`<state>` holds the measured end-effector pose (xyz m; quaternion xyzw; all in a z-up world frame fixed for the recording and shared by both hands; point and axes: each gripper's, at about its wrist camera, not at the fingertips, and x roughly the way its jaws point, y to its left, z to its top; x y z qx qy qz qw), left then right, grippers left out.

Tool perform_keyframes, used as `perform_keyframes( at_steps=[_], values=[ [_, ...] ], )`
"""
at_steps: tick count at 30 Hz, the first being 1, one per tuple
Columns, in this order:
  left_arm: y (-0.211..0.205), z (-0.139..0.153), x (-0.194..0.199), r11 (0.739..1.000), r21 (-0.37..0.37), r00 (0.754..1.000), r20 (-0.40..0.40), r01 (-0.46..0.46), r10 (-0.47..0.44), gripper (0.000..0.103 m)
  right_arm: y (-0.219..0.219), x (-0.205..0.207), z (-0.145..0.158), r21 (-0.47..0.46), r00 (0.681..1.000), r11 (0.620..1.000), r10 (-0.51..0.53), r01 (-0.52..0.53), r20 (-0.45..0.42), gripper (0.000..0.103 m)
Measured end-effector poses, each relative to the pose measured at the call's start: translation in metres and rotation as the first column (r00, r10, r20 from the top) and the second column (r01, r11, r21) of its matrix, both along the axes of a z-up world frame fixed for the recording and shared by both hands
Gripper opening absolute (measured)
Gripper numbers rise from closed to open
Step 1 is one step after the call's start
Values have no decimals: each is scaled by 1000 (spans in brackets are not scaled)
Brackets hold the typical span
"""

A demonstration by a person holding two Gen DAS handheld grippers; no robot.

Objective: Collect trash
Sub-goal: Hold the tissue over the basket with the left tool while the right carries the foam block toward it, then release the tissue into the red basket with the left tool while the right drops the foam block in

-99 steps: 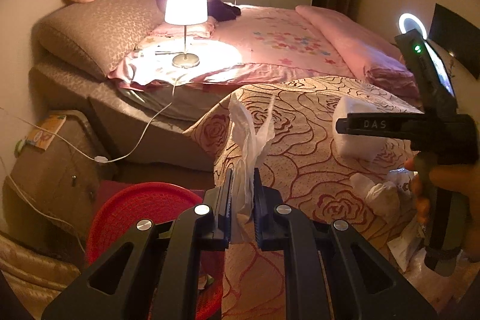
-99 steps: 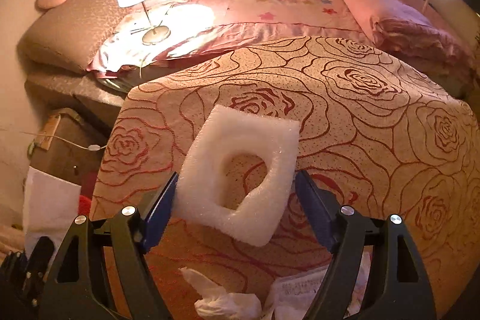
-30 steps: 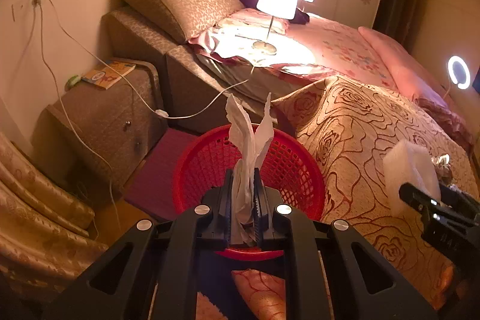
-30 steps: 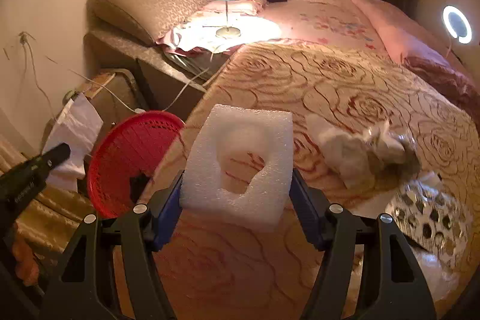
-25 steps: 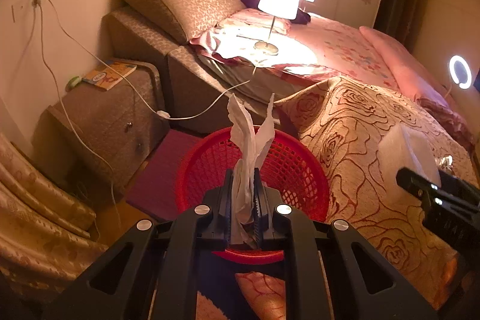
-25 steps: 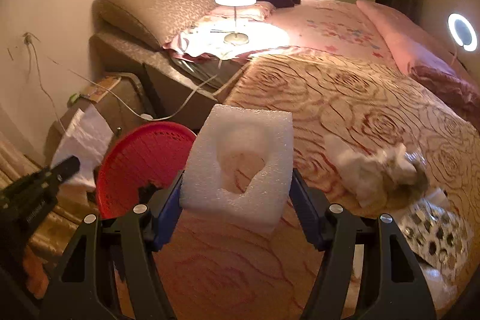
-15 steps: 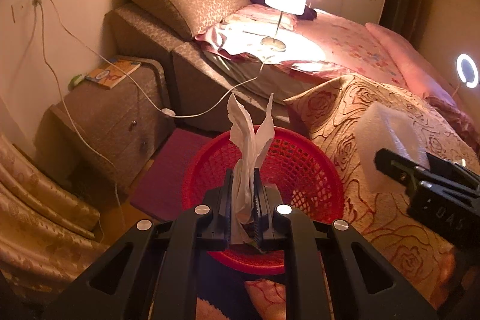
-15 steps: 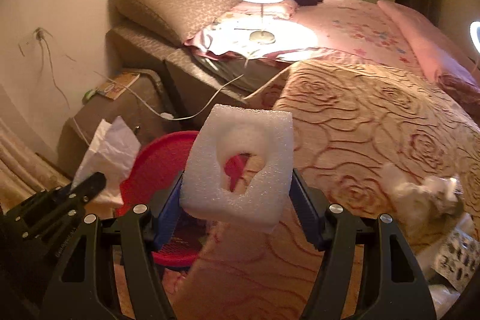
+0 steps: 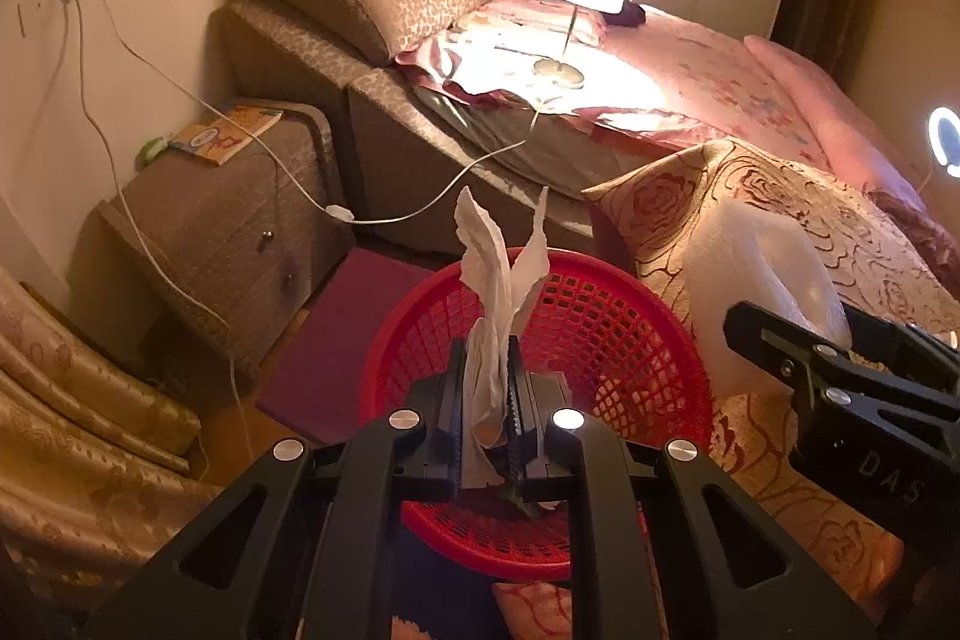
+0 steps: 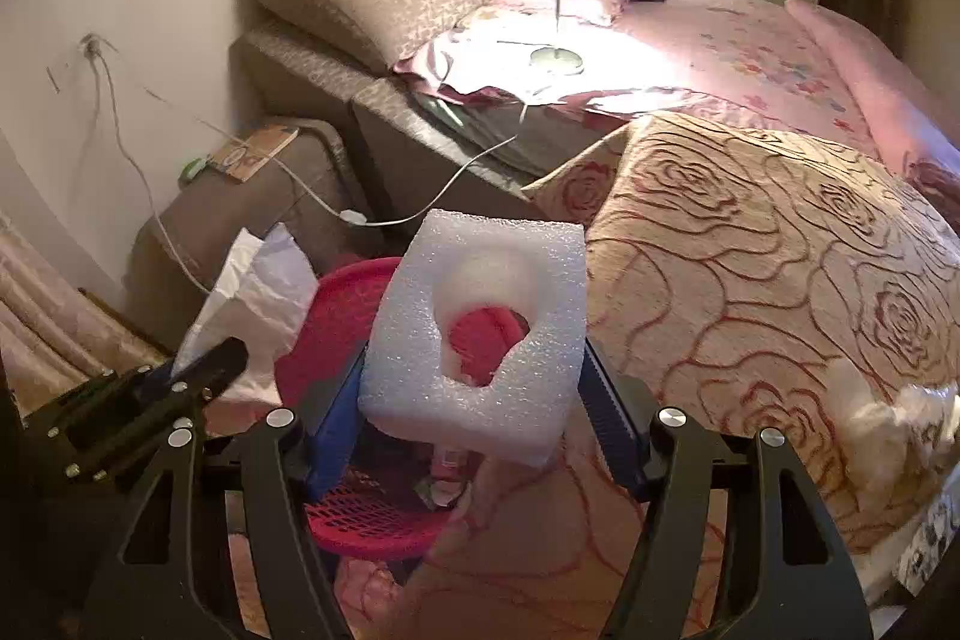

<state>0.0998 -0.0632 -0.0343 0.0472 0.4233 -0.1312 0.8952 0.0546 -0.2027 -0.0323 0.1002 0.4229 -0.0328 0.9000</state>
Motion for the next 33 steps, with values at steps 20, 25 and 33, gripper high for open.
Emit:
perform_keyframes(
  at_steps=[20, 25, 33],
  values=[
    [1, -6, 7, 1000, -26, 999, -29, 14, -15, 54, -11, 0, -1, 82, 999, 996, -45, 45, -6, 76],
    [7, -3, 7, 1000, -29, 1000, -22, -10, 10, 61, -13, -3, -1, 93, 999, 994, -50, 50, -2, 76],
    [22, 2, 9, 997, -51, 998, -14, -59, 59, 63, -5, -2, 5, 77, 999, 996, -34, 33, 14, 77]
  ],
)
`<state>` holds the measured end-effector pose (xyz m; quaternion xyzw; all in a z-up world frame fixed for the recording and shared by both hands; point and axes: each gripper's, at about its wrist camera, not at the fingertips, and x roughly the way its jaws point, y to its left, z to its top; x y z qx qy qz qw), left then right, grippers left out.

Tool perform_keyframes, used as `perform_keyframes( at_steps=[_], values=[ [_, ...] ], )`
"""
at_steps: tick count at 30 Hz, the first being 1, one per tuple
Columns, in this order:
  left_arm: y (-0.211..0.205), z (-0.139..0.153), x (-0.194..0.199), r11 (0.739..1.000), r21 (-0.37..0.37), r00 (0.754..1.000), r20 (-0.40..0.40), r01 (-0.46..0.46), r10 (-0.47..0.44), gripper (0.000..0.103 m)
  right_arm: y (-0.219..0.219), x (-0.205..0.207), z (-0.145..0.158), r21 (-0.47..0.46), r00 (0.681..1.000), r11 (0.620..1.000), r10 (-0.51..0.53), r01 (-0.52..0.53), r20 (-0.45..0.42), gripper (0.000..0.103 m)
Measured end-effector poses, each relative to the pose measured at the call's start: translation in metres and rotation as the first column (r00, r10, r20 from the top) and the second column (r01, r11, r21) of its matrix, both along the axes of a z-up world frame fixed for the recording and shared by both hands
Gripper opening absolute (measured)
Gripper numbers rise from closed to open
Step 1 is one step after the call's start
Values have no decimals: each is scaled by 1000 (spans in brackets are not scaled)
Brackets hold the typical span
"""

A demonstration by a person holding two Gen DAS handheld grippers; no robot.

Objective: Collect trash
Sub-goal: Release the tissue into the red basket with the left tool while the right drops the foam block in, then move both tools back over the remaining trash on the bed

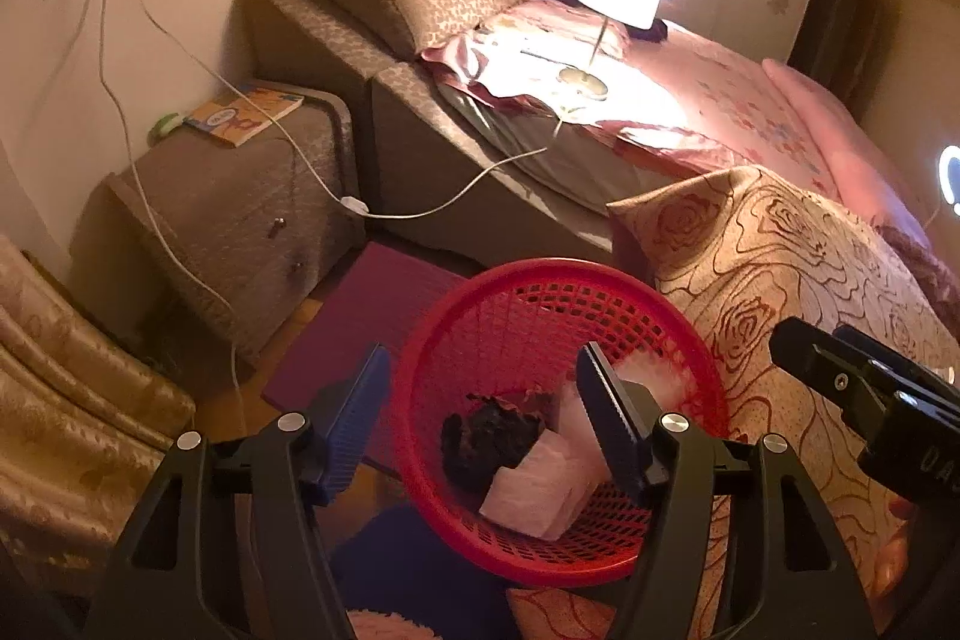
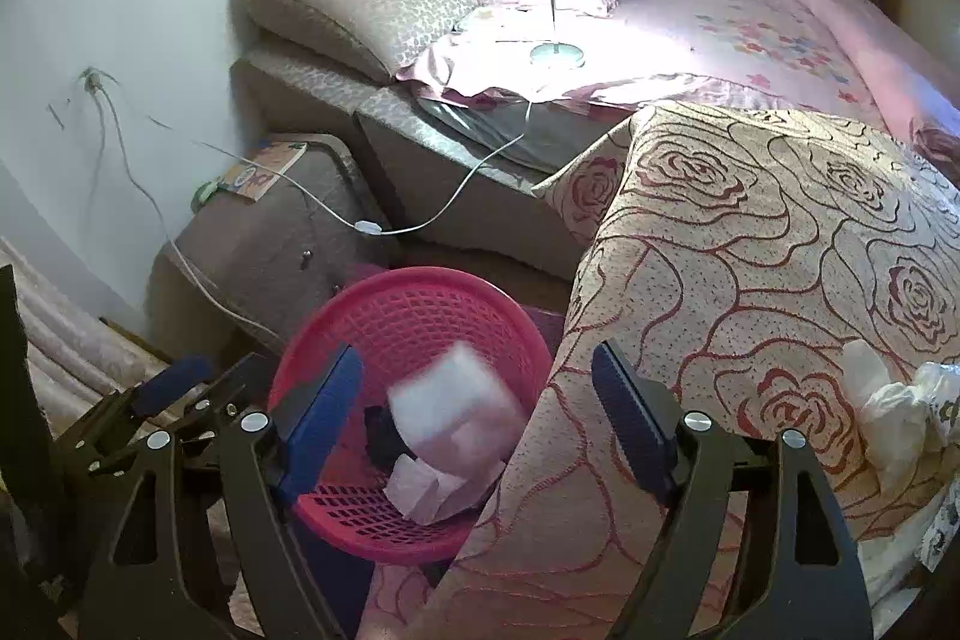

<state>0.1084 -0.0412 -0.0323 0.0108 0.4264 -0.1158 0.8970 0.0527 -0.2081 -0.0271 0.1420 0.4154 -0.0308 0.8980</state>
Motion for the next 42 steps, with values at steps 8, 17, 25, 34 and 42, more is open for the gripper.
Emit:
perform_keyframes(
  at_steps=[8, 17, 25, 34, 42],
  values=[
    [-1, 1, -5, 1000, 3, 1000, 7, 5, -5, 66, -3, -11, 2, -23, 1000, 999, -22, 22, 2, 77],
    [-7, 6, -17, 1000, 5, 999, 25, 27, -27, 69, -21, -39, -1, -21, 997, 997, -74, 73, -21, 77],
    [-15, 13, -34, 999, 13, 998, 49, 49, -50, 71, -33, -76, 17, -38, 995, 994, -102, 102, 11, 77],
    [-32, 23, -59, 995, 3, 992, 72, 103, -102, 73, -56, -114, 38, -82, 988, 986, -142, 147, 60, 80],
    [-64, 26, -84, 979, -2, 975, 85, 204, -203, 74, -98, -159, 41, -108, 965, 959, -256, 261, 58, 80]
  ],
)
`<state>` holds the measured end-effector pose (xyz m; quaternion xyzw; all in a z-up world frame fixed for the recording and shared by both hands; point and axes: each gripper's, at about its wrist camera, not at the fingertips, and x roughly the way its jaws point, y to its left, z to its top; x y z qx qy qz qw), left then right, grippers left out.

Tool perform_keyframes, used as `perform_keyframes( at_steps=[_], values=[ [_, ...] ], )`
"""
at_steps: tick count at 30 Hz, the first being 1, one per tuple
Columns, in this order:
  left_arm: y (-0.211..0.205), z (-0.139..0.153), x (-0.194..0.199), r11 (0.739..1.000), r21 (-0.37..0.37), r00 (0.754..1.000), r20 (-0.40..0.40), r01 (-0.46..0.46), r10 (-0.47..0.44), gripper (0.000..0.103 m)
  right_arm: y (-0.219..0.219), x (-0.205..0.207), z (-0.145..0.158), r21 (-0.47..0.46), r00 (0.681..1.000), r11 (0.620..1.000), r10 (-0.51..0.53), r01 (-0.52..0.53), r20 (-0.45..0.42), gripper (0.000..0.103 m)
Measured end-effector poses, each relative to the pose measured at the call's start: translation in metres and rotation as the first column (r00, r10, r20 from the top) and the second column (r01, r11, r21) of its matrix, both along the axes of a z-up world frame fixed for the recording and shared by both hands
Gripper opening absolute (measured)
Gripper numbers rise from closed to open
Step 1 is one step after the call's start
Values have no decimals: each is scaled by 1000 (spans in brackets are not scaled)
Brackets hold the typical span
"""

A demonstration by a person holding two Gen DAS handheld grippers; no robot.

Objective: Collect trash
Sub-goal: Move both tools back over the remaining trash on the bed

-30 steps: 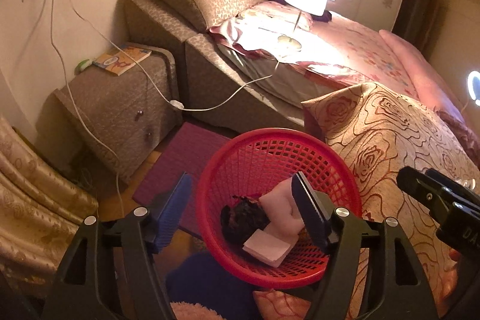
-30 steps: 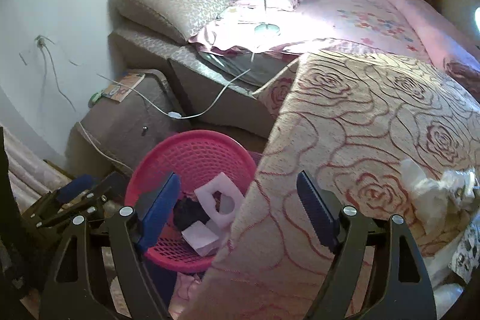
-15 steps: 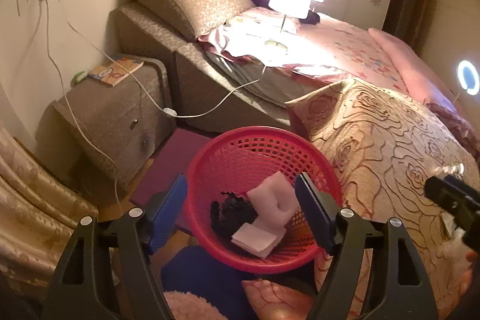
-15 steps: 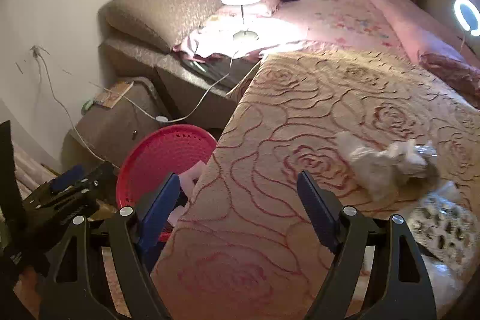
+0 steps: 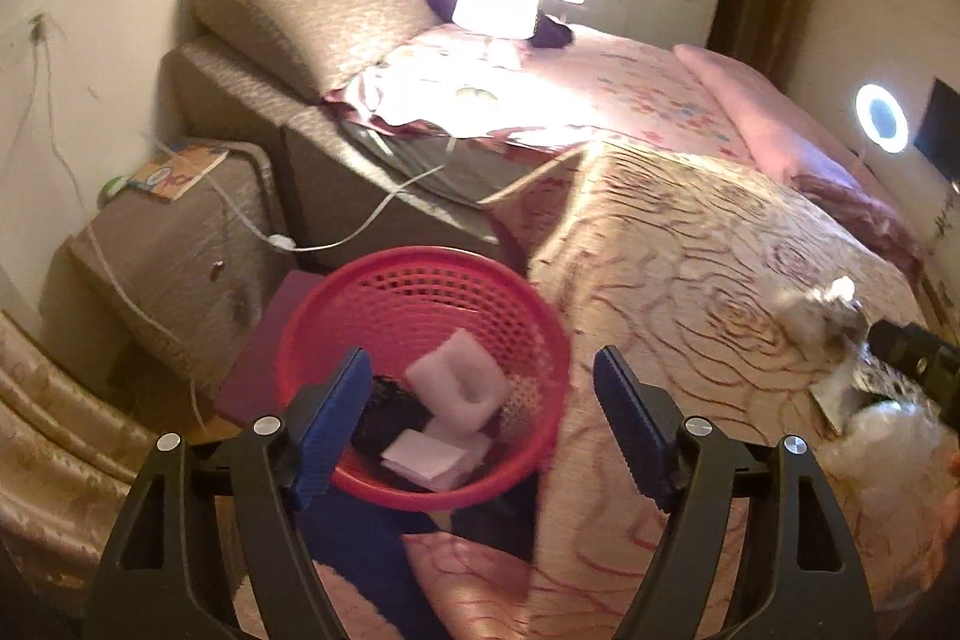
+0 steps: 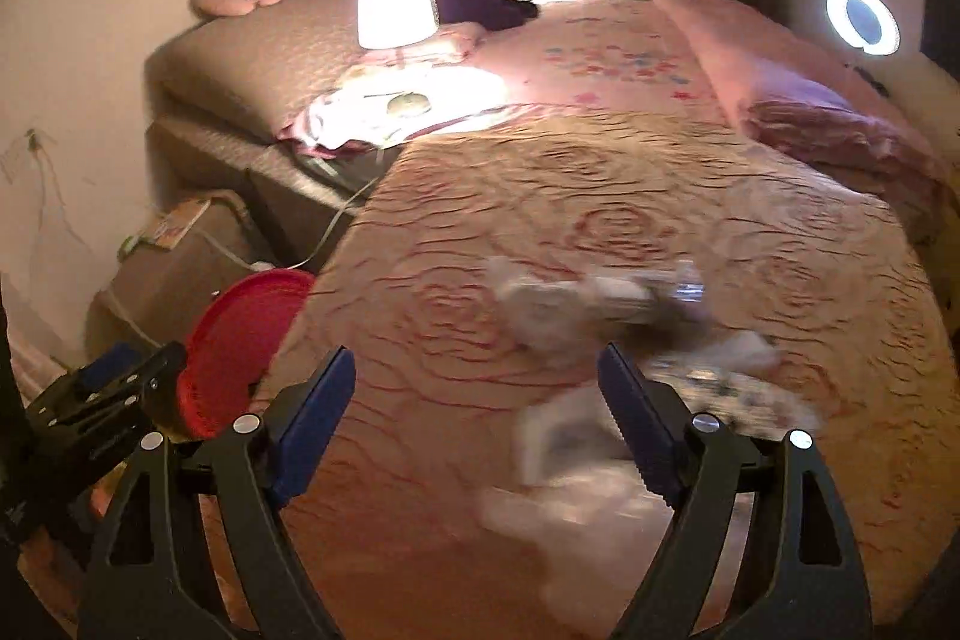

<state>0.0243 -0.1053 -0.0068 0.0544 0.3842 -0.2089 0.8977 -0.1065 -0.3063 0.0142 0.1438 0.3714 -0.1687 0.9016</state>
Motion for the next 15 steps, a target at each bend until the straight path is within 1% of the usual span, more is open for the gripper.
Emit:
perform_keyframes(
  at_steps=[9, 12, 15],
  values=[
    [-39, -9, -28, 992, 23, 992, -12, 125, -125, 74, -54, -54, 6, -26, 989, 988, -150, 150, 0, 80],
    [-49, -9, -38, 987, 22, 987, -11, 161, -161, 74, -70, -68, 2, -22, 983, 982, -186, 185, -10, 80],
    [-62, -8, -49, 979, 23, 979, -9, 205, -204, 74, -77, -77, -1, -39, 979, 979, -201, 200, -24, 80]
  ],
)
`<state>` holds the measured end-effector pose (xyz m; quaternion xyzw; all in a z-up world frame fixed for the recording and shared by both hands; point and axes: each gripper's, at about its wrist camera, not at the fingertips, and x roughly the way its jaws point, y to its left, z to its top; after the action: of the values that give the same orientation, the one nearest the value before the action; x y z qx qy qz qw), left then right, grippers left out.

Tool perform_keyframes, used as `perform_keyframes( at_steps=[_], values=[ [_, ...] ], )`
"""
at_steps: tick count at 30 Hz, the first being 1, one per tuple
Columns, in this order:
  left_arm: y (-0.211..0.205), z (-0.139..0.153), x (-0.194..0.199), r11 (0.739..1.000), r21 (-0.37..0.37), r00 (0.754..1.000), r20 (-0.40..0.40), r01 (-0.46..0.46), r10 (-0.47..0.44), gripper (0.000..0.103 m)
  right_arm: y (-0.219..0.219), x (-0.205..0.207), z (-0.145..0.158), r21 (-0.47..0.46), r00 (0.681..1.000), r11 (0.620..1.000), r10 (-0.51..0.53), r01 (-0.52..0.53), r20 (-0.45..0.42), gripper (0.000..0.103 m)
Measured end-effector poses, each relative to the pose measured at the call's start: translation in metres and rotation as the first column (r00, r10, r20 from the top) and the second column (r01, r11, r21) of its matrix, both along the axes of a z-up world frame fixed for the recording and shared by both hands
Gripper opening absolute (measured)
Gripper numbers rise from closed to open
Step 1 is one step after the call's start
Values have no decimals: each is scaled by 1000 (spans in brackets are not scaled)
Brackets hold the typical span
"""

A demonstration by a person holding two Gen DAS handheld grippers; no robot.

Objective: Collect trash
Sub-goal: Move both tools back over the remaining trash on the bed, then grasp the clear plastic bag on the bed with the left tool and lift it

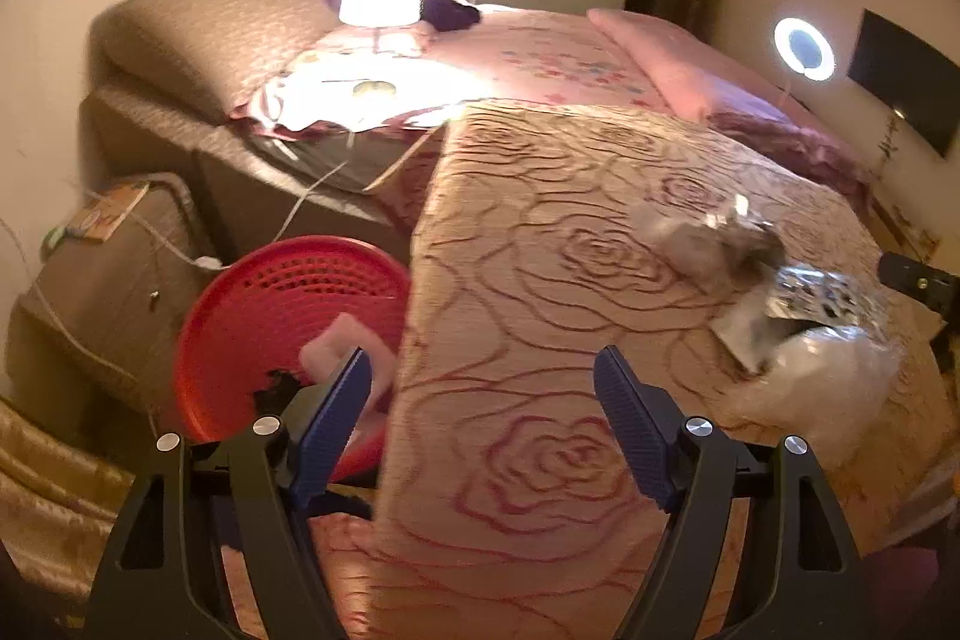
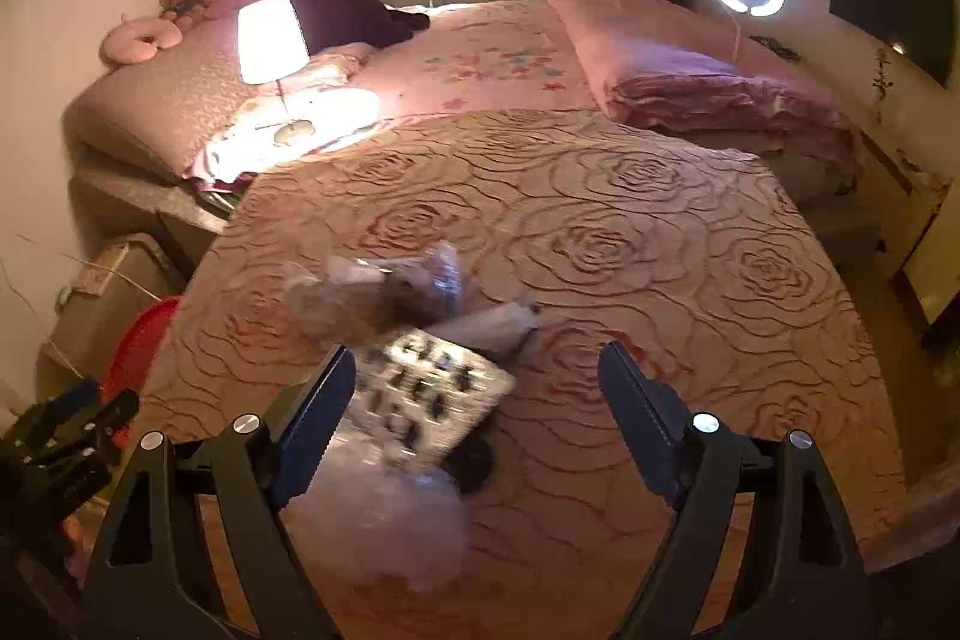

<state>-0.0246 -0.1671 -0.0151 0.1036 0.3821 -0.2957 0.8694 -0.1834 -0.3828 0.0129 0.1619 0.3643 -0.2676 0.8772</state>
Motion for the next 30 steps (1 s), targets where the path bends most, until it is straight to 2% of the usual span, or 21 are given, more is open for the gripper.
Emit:
perform_keyframes(
  at_steps=[9, 13, 22, 26, 30],
  values=[
    [-36, 3, -33, 991, 4, 991, -3, 135, -135, 77, -13, -20, -15, 21, 999, 1000, -7, 8, -37, 80],
    [-55, 9, -47, 977, -14, 977, -15, 211, -211, 77, -26, -30, -13, 37, 999, 999, -39, 40, -12, 80],
    [-113, 10, -85, 915, -23, 914, -31, 403, -404, 78, -55, -49, -12, 87, 994, 990, -110, 108, 24, 80],
    [-130, -5, -88, 900, 7, 899, -56, 435, -434, 78, -60, -53, -12, 99, 992, 988, -122, 119, 28, 80],
    [-132, -15, -84, 902, -13, 898, -87, 431, -431, 76, -61, -53, -13, 104, 992, 987, -122, 118, 29, 80]
  ],
)
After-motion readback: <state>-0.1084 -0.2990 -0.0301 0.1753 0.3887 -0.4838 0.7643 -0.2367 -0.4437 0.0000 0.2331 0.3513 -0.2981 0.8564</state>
